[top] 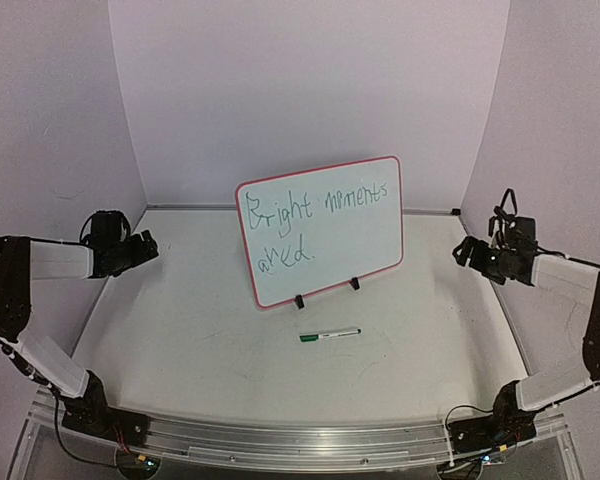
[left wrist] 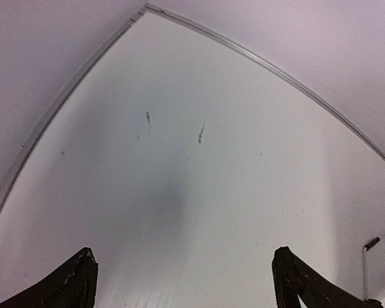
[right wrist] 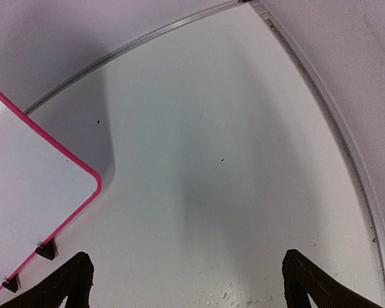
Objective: Write a sentence on the whiteboard
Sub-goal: Reset both arms
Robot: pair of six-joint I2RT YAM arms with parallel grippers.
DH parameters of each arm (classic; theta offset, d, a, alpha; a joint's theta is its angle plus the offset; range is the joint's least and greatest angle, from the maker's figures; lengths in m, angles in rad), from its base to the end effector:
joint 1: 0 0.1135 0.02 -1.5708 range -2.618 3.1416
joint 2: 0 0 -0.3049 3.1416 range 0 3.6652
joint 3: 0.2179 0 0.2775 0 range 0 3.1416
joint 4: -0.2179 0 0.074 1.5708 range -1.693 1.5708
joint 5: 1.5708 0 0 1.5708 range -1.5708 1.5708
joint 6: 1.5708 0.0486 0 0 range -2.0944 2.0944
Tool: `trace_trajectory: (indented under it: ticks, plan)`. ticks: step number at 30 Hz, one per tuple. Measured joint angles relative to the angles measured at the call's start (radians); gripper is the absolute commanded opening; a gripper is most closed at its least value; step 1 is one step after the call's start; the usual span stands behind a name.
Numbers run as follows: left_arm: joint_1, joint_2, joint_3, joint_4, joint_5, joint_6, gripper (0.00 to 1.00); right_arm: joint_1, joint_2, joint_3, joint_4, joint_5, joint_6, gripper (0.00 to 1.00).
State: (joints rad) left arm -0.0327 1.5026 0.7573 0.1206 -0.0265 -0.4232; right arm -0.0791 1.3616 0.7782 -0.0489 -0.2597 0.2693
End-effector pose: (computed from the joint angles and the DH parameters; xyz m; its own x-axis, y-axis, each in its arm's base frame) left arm 0.3383 -0.0098 0.2063 -0.5376 -0.3932 -0.7459 -0.2298 0.9195 -0.3190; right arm 0.3134 -0.0123 0.2411 -0.6025 0.3057 -0.7372 0.0313 0.9321 0.3609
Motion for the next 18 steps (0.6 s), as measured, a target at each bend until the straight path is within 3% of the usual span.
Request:
trace_trajectory:
  ticks: [8,18]
  plan:
    - [0.0,-0.132,-0.19,0.196,-0.19,0.095,0.99,-0.03,-0.224,-0.24,0.257,0.113,-0.074,0.98]
    - [0.0,-0.226,-0.346,0.283,-0.249,0.159,0.99,-0.03,-0.257,-0.436,0.457,0.217,-0.099,0.98]
